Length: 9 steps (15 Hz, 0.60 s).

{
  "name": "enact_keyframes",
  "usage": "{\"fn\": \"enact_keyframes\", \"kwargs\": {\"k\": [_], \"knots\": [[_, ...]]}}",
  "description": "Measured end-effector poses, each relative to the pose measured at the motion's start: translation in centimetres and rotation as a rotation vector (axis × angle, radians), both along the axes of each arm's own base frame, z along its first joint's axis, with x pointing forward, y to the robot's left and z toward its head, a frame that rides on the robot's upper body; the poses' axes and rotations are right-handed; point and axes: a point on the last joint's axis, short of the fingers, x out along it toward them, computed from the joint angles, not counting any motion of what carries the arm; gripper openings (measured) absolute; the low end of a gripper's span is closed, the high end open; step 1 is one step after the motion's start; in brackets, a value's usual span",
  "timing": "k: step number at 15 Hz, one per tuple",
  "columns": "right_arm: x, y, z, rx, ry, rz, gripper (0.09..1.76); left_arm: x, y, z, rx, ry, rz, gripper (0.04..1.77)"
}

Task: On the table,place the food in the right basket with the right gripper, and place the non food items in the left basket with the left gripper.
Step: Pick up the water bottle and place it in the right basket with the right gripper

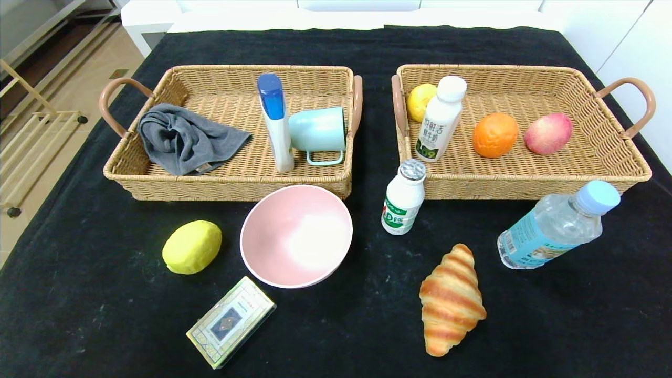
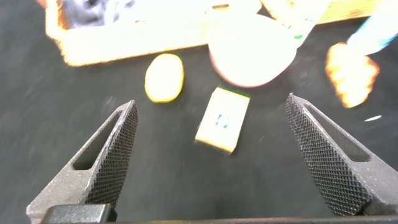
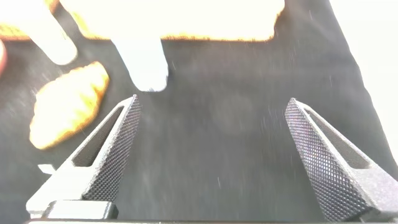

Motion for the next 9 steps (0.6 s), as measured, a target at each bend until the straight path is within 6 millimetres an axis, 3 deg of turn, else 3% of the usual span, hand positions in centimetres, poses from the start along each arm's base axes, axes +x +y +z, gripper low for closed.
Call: {"fn": "enact_keyframes", "kwargs": {"k": [4, 9], "knots": [[2.7, 0.4, 3.7, -0.014, 0.020, 0.168, 1.71, 3.4, -0.2, 4.8, 0.016, 0.075, -0.155, 1.72], [6.2, 1.0, 4.5, -0.047, 0.144, 0.297, 1.71, 10.1, -2.9, 7.3, 0.044, 0.163, -0.355, 1.72]]}}
